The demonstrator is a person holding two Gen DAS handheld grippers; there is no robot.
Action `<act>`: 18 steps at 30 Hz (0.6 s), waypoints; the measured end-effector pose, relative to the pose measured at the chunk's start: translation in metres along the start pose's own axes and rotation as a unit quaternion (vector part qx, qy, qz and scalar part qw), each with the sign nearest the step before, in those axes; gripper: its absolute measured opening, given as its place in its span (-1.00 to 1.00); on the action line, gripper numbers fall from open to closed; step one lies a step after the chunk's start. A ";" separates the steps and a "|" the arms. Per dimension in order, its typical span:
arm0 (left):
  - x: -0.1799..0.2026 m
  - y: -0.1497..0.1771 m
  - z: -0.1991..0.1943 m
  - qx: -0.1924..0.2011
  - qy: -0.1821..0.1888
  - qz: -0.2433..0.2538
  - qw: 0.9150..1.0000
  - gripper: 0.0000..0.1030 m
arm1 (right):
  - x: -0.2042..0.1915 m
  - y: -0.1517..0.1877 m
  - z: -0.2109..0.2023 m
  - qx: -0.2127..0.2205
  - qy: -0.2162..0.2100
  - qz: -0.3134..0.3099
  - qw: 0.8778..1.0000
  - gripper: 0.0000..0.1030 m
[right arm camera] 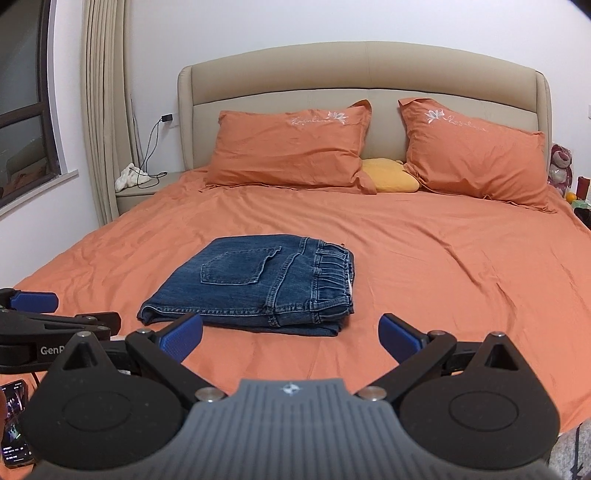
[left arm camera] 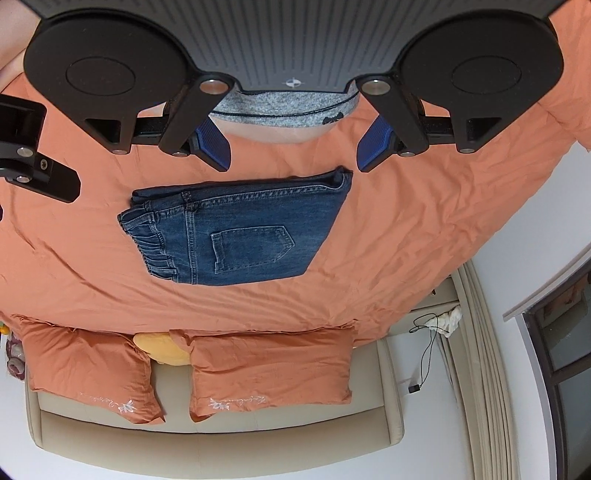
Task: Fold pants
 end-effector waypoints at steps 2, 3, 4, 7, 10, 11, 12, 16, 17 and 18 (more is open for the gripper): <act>0.000 -0.001 0.000 0.000 0.000 0.001 1.000 0.76 | 0.000 -0.001 0.000 0.001 0.002 -0.002 1.000 0.89; 0.001 -0.001 -0.001 0.001 0.001 0.000 1.000 0.76 | 0.000 -0.001 -0.001 0.001 0.003 -0.003 1.000 0.89; 0.000 -0.001 -0.001 0.002 0.002 0.000 1.000 0.76 | -0.001 -0.001 -0.001 0.001 0.003 -0.003 1.000 0.89; 0.001 -0.002 -0.002 0.003 0.002 0.002 1.000 0.76 | 0.000 -0.001 -0.001 0.001 0.001 0.000 1.000 0.89; 0.000 -0.003 -0.002 0.002 0.002 0.001 1.000 0.76 | -0.001 0.000 0.000 -0.003 -0.002 0.002 1.000 0.89; 0.000 -0.003 -0.002 0.002 0.002 0.001 1.000 0.76 | -0.001 0.000 0.000 -0.005 -0.003 0.002 1.000 0.89; 0.000 -0.003 -0.002 0.002 0.002 0.000 1.000 0.76 | -0.001 0.001 0.000 -0.006 -0.005 0.003 1.000 0.89; 0.000 -0.004 -0.002 0.002 0.001 0.001 1.000 0.76 | -0.001 0.001 0.001 -0.008 -0.006 0.004 1.000 0.89; 0.001 -0.004 -0.002 0.002 0.002 0.001 1.000 0.76 | -0.001 0.001 0.001 -0.009 -0.006 0.004 1.000 0.89; 0.001 -0.004 -0.002 0.002 0.003 0.001 1.000 0.76 | -0.001 0.001 0.001 -0.009 -0.006 0.004 1.000 0.89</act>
Point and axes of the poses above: each gripper's, at about its wrist camera, not at the fingertips, and z roughly the way its jaws point, x to its right, y to its underside, the point moved 6 cm from there along z, roughly the way its jaws point, and after that the axes turned 10 degrees about y, right-handed, at the moved point
